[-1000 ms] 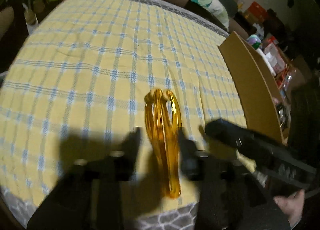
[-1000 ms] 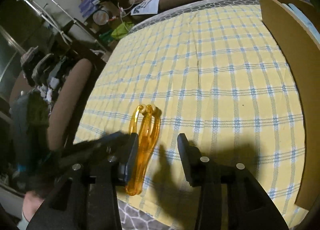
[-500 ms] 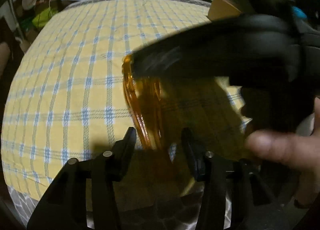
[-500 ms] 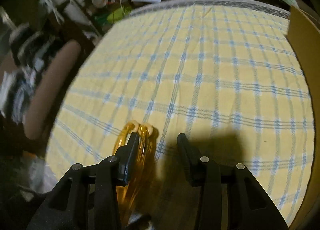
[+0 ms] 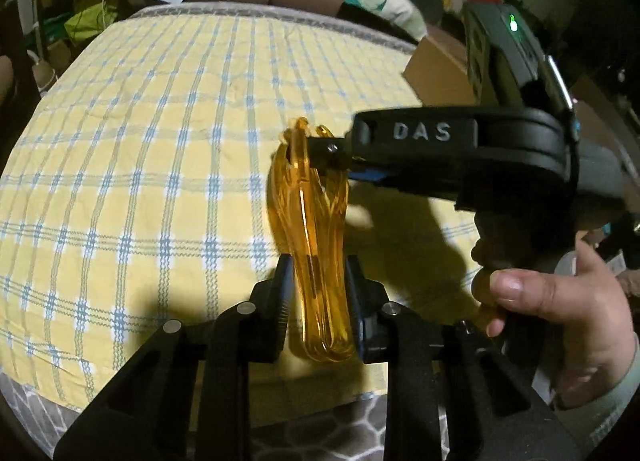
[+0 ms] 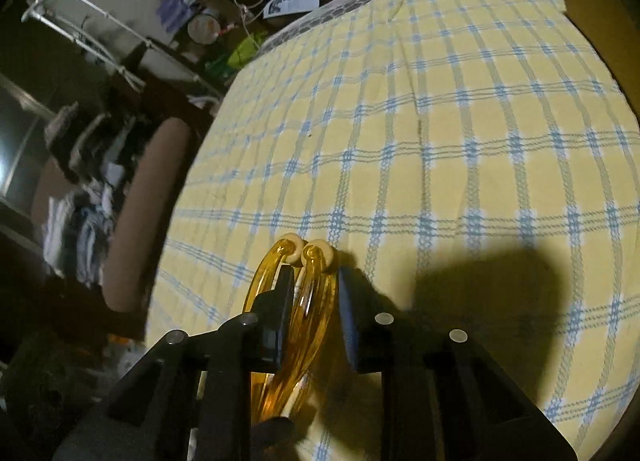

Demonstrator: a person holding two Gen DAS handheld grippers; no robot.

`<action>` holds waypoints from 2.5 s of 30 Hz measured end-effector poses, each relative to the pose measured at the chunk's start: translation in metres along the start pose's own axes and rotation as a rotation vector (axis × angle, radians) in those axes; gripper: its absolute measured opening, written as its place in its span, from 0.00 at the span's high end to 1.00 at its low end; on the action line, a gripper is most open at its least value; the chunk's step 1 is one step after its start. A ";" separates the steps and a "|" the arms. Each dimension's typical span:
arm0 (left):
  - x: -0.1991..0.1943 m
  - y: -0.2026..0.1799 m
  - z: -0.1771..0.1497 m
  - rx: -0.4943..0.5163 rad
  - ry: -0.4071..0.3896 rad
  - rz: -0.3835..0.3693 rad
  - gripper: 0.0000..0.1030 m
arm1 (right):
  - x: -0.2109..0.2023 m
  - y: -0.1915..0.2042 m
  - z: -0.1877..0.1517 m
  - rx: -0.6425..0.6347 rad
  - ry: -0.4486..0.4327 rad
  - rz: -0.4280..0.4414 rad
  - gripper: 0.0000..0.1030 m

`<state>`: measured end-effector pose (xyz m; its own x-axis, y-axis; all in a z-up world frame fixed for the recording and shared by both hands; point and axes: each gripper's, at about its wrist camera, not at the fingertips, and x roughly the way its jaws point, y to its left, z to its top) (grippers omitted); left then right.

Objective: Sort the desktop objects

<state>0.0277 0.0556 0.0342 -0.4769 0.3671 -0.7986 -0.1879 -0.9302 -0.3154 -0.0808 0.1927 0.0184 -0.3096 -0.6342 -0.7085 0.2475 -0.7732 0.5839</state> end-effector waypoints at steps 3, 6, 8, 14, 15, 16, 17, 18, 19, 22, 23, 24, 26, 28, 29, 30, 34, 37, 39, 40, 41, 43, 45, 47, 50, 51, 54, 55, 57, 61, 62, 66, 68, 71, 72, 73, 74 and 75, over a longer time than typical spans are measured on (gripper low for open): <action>-0.006 -0.004 0.004 -0.001 -0.023 -0.034 0.78 | -0.018 -0.005 0.004 0.031 -0.037 0.045 0.79; -0.011 -0.011 0.011 0.013 -0.047 -0.049 0.78 | -0.039 0.001 0.009 0.022 -0.075 0.074 0.79; -0.017 -0.023 0.016 0.030 -0.063 -0.057 0.78 | -0.057 0.008 0.012 -0.011 -0.104 0.075 0.79; -0.027 -0.066 0.042 0.081 -0.105 -0.095 0.78 | -0.106 0.012 0.021 -0.048 -0.179 0.044 0.79; -0.026 -0.076 0.050 0.081 -0.103 -0.115 0.78 | -0.113 0.012 0.023 -0.050 -0.189 0.037 0.79; -0.024 -0.085 0.057 0.086 -0.101 -0.127 0.78 | -0.124 0.009 0.027 -0.048 -0.202 0.030 0.79; -0.024 -0.099 0.064 0.098 -0.105 -0.131 0.77 | -0.139 0.003 0.033 -0.044 -0.214 0.024 0.79; -0.024 -0.115 0.074 0.114 -0.113 -0.142 0.77 | -0.149 -0.001 0.037 -0.044 -0.220 0.015 0.79; -0.024 -0.128 0.081 0.122 -0.118 -0.153 0.77 | -0.159 -0.004 0.043 -0.047 -0.223 0.001 0.79; -0.010 -0.177 0.113 0.132 -0.110 -0.198 0.76 | -0.195 -0.029 0.063 -0.036 -0.238 -0.033 0.79; -0.003 -0.190 0.122 0.130 -0.106 -0.211 0.76 | -0.206 -0.038 0.070 -0.028 -0.243 -0.044 0.79; 0.004 -0.202 0.130 0.127 -0.100 -0.224 0.76 | -0.218 -0.049 0.078 -0.023 -0.248 -0.063 0.79; 0.021 -0.227 0.144 0.120 -0.088 -0.249 0.76 | -0.236 -0.069 0.092 -0.017 -0.246 -0.106 0.79; 0.043 -0.251 0.159 0.110 -0.069 -0.274 0.76 | -0.253 -0.094 0.107 -0.009 -0.242 -0.145 0.79; 0.055 -0.263 0.166 0.105 -0.057 -0.290 0.76 | -0.260 -0.105 0.112 -0.003 -0.241 -0.162 0.79; 0.068 -0.274 0.173 0.095 -0.040 -0.302 0.76 | -0.266 -0.121 0.120 0.001 -0.233 -0.190 0.79; 0.120 -0.304 0.185 0.058 0.008 -0.338 0.76 | -0.273 -0.170 0.143 0.011 -0.201 -0.271 0.79; 0.167 -0.315 0.198 0.044 0.048 -0.328 0.75 | -0.268 -0.208 0.158 0.026 -0.182 -0.302 0.79; 0.188 -0.317 0.204 0.047 0.065 -0.309 0.76 | -0.257 -0.226 0.167 0.025 -0.163 -0.333 0.79; 0.197 -0.319 0.205 0.053 0.068 -0.293 0.76 | -0.251 -0.231 0.169 0.023 -0.156 -0.344 0.79; 0.209 -0.321 0.208 0.064 0.076 -0.273 0.76 | -0.243 -0.238 0.173 0.021 -0.145 -0.358 0.79; 0.220 -0.322 0.209 0.071 0.088 -0.247 0.76 | -0.235 -0.248 0.177 0.012 -0.133 -0.386 0.79; 0.228 -0.322 0.208 0.075 0.121 -0.227 0.76 | -0.226 -0.255 0.179 -0.008 -0.114 -0.430 0.79; 0.225 -0.321 0.206 0.074 0.129 -0.230 0.72 | -0.222 -0.258 0.177 -0.023 -0.104 -0.459 0.79; 0.207 -0.311 0.208 0.058 0.109 -0.225 0.51 | -0.229 -0.258 0.170 -0.017 -0.121 -0.461 0.78; 0.200 -0.307 0.208 0.049 0.103 -0.229 0.49 | -0.232 -0.257 0.169 -0.014 -0.128 -0.460 0.75; 0.177 -0.297 0.208 0.046 0.082 -0.234 0.42 | -0.245 -0.250 0.161 0.007 -0.160 -0.461 0.54; 0.169 -0.295 0.209 0.049 0.076 -0.227 0.41 | -0.250 -0.245 0.158 0.010 -0.165 -0.461 0.52; 0.151 -0.288 0.206 0.052 0.071 -0.213 0.39 | -0.258 -0.233 0.149 0.003 -0.167 -0.467 0.48; 0.118 -0.275 0.199 0.040 0.048 -0.188 0.29 | -0.271 -0.207 0.132 -0.012 -0.165 -0.481 0.33; 0.107 -0.270 0.195 0.039 0.045 -0.180 0.27 | -0.274 -0.201 0.127 -0.013 -0.165 -0.484 0.28; 0.074 -0.252 0.179 0.037 0.032 -0.153 0.14 | -0.280 -0.177 0.104 -0.024 -0.153 -0.508 0.13; 0.054 -0.240 0.168 0.033 0.023 -0.144 0.05 | -0.282 -0.165 0.092 -0.027 -0.146 -0.510 0.03; 0.033 -0.229 0.155 0.045 0.024 -0.143 0.00 | -0.283 -0.144 0.070 -0.025 -0.136 -0.501 0.00; 0.025 -0.225 0.150 0.053 0.023 -0.130 0.00 | -0.283 -0.139 0.065 -0.022 -0.134 -0.499 0.00; 0.019 -0.223 0.146 0.059 0.021 -0.124 0.00 | -0.283 -0.132 0.060 -0.022 -0.133 -0.500 0.00; 0.012 -0.219 0.141 0.063 0.019 -0.116 0.00 | -0.282 -0.123 0.052 -0.025 -0.135 -0.501 0.00; 0.004 -0.216 0.135 0.066 0.021 -0.110 0.00 | -0.282 -0.117 0.047 -0.027 -0.136 -0.501 0.00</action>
<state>-0.0496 0.2580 0.1686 -0.4325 0.4659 -0.7719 -0.2946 -0.8822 -0.3674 -0.0654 0.4627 0.1681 -0.5120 -0.1813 -0.8396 0.0617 -0.9827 0.1745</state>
